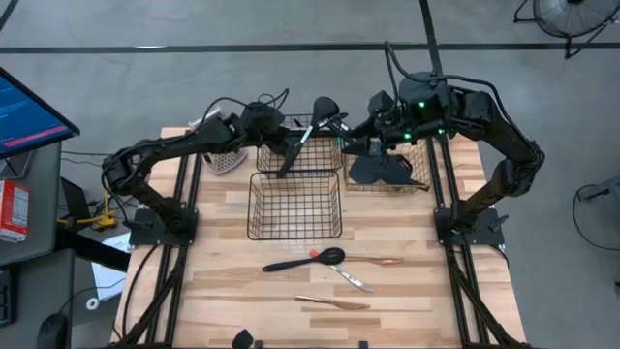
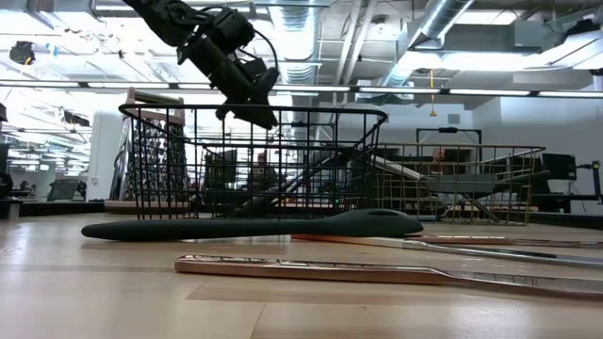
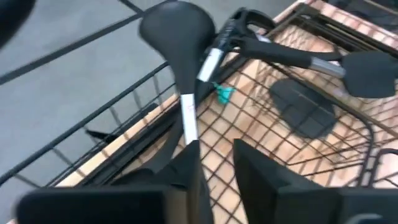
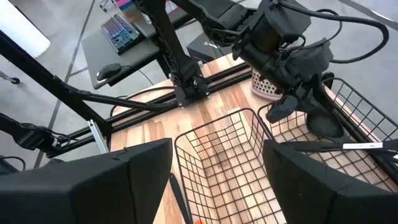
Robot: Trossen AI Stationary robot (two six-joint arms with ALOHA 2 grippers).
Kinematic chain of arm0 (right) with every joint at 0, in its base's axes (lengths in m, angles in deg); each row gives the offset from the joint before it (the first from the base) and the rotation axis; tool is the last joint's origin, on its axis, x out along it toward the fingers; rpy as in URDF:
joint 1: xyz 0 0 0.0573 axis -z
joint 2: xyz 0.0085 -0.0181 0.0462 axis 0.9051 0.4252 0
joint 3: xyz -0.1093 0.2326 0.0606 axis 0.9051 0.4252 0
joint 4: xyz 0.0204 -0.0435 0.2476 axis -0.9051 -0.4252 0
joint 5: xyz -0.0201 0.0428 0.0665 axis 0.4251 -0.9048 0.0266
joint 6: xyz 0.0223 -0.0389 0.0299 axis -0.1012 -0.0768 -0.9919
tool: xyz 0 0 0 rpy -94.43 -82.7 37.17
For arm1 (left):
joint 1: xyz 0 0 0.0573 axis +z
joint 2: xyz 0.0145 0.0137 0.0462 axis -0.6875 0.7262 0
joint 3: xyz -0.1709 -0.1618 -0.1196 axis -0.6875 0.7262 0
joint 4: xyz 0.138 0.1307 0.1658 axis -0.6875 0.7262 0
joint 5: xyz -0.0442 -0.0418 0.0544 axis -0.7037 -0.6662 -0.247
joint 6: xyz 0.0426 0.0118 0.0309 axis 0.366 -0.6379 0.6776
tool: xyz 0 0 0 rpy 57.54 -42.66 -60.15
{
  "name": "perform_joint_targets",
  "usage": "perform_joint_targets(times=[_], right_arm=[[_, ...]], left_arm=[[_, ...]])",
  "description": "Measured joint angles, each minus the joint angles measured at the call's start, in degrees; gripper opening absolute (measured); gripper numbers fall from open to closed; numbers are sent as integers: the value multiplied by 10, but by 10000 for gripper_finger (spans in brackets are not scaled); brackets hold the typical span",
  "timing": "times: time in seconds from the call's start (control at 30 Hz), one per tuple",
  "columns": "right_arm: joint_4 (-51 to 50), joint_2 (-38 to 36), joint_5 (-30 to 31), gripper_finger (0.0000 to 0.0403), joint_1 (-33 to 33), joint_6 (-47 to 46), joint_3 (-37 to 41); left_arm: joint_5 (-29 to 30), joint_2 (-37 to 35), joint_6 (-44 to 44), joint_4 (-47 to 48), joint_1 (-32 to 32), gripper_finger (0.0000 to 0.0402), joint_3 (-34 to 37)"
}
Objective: Pick & Place Kitchen Items
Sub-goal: Put the slotted serving spoon into the top left wire basket
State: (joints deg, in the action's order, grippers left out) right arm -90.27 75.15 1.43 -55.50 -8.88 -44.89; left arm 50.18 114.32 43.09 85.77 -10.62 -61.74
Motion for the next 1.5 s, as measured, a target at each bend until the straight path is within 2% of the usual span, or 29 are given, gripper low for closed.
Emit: perform_joint_targets(times=[0.1,0.27,0.33,0.47,0.6,0.77,0.87,1.0,1.13,1.5], right_arm=[[-12,0,0,249,-5,-1,0],[-107,0,1,249,-27,-27,0],[-168,-1,19,249,-44,-39,7],[-258,-2,65,249,-91,-71,63],[-248,-24,57,249,-155,-84,164],[-179,-39,55,249,-235,-77,306],[-59,-40,52,249,-273,-62,391],[108,-17,15,249,-302,-83,468],[201,15,18,249,-306,-116,491],[228,117,32,250,-306,-160,492]], left_arm=[[-3,-3,-42,4,-12,127,0],[-87,-85,-119,14,-29,177,0],[-110,-130,-123,24,-45,183,0],[-120,-236,-125,26,-86,179,0],[-115,-335,-125,27,-123,164,0],[-90,-417,-124,26,-162,152,0],[-90,-449,-124,27,-179,158,0],[-92,-478,-126,28,-195,177,0],[-93,-499,-127,27,-206,192,0],[-157,-518,-129,28,-210,199,0]])
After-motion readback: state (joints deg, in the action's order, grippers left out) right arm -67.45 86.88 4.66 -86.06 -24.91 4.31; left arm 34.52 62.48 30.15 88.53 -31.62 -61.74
